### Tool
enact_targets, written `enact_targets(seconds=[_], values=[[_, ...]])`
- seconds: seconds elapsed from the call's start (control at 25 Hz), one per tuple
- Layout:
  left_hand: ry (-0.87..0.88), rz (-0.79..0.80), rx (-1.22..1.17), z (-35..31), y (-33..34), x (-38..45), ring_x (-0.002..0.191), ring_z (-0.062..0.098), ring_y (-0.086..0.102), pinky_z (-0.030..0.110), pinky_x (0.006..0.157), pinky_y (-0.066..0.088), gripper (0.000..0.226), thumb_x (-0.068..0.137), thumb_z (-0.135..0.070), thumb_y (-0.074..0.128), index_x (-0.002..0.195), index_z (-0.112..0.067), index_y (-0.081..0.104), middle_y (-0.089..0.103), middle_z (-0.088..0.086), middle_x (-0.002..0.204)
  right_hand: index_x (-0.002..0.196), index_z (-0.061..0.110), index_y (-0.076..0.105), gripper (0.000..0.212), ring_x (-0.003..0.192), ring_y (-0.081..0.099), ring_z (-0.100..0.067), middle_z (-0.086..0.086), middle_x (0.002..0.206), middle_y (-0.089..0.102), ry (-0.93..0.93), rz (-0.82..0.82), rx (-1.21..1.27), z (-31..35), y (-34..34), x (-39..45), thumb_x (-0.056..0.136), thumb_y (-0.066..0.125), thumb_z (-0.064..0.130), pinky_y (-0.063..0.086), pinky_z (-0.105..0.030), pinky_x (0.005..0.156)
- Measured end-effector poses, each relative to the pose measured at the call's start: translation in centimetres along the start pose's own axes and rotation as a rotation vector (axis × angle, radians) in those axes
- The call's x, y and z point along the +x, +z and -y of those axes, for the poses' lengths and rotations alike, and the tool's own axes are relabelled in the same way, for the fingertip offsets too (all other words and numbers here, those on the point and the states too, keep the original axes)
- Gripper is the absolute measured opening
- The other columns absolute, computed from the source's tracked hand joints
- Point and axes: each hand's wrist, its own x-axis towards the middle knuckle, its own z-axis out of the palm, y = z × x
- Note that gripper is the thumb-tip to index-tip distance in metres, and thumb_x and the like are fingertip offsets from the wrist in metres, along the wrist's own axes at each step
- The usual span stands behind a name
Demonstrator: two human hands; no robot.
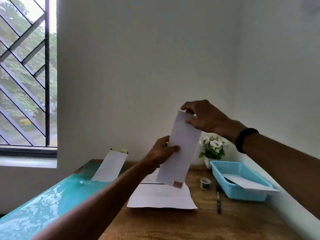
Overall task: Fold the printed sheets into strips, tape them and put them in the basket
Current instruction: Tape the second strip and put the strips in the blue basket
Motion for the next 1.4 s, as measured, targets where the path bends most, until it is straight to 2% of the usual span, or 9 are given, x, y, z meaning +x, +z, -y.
enact_targets(seconds=[0.2,0.36,0.48,0.56,0.68,0.84,0.96,1.24,1.4], values=[[0.241,0.025,0.608,-2.6,0.9,0.8,0.101,0.029,0.071,0.048,0.088,0.061,0.059,0.081,-0.047,0.064,0.128,-0.010,0.065,0.073,0.010,0.119,0.108,0.024,0.066,0.020,0.091,0.064,-0.025,-0.004,0.108,0.065,0.013,0.121,-0.233,1.0,-2.8,-1.3,0.088,0.067,0.024,0.046,-0.033,0.072],[0.355,0.098,0.908,-5.8,2.7,1.8,0.093,0.032,0.067,0.045,0.083,0.056,0.050,0.080,-0.042,0.057,0.117,-0.009,0.064,0.072,0.012,0.107,0.111,0.019,0.063,0.020,0.091,0.059,-0.025,-0.007,0.111,0.055,0.055,0.251,-0.429,0.3,-4.4,-3.8,0.092,0.064,0.013,0.040,-0.031,0.072],[0.455,0.018,1.094,-7.5,4.7,2.5,0.118,0.033,0.059,0.055,0.106,0.043,0.048,0.089,-0.033,0.062,0.134,-0.021,0.053,0.066,0.008,0.121,0.095,0.018,0.062,0.014,0.086,0.065,-0.026,-0.010,0.112,0.061,0.160,0.243,-0.352,-1.1,-5.7,-6.0,0.090,0.069,0.006,0.048,-0.030,0.067],[0.573,-0.119,1.068,-7.8,6.6,2.3,0.134,0.032,0.044,0.060,0.117,0.027,0.057,0.091,-0.034,0.062,0.144,-0.027,0.045,0.054,0.008,0.139,0.085,0.014,0.063,0.016,0.068,0.068,-0.020,-0.011,0.101,0.069,0.295,0.181,-0.217,-2.7,-6.9,-7.9,0.087,0.071,0.001,0.050,-0.024,0.056],[0.808,-0.199,0.959,-7.8,9.8,0.8,0.133,0.029,0.044,0.058,0.119,0.027,0.048,0.093,-0.048,0.058,0.137,-0.028,0.053,0.053,0.006,0.138,0.085,0.007,0.070,0.012,0.056,0.075,-0.017,-0.011,0.082,0.075,0.544,0.070,0.026,-5.0,-8.5,-11.5,0.081,0.076,-0.002,0.058,-0.023,0.055],[0.902,-0.012,1.010,-5.5,13.8,-2.1,0.130,0.022,0.048,0.053,0.122,0.022,0.056,0.088,-0.073,0.056,0.128,-0.033,0.058,0.059,0.001,0.133,0.092,-0.009,0.070,0.017,0.068,0.078,-0.032,-0.026,0.089,0.075,0.831,-0.101,0.451,-6.8,-8.9,-15.8,0.077,0.080,-0.013,0.064,-0.033,0.063],[0.966,-0.014,1.032,-2.7,16.3,-4.0,0.131,0.023,0.052,0.055,0.123,0.017,0.036,0.095,-0.059,0.058,0.121,-0.034,0.060,0.065,-0.002,0.130,0.094,-0.016,0.066,0.016,0.082,0.074,-0.039,-0.033,0.104,0.069,0.997,-0.178,0.721,-7.0,-8.1,-18.4,0.080,0.073,-0.021,0.065,-0.032,0.060],[0.978,-0.166,0.891,1.0,18.8,-6.2,0.105,0.018,0.063,0.057,0.121,0.020,0.012,0.100,-0.038,0.060,0.102,-0.029,0.069,0.076,-0.007,0.100,0.106,-0.020,0.064,0.024,0.088,0.072,-0.041,-0.033,0.113,0.065,1.237,-0.115,0.883,-8.0,-5.7,-23.0,0.082,0.068,-0.024,0.065,-0.036,0.063],[1.036,-0.129,0.942,2.3,18.4,-6.0,0.105,0.019,0.065,0.058,0.120,0.022,0.009,0.099,-0.036,0.065,0.104,-0.030,0.070,0.078,-0.003,0.108,0.107,-0.015,0.066,0.025,0.086,0.074,-0.041,-0.032,0.108,0.067,1.251,-0.004,0.766,-7.8,-4.3,-23.8,0.083,0.073,-0.017,0.066,-0.039,0.062]])
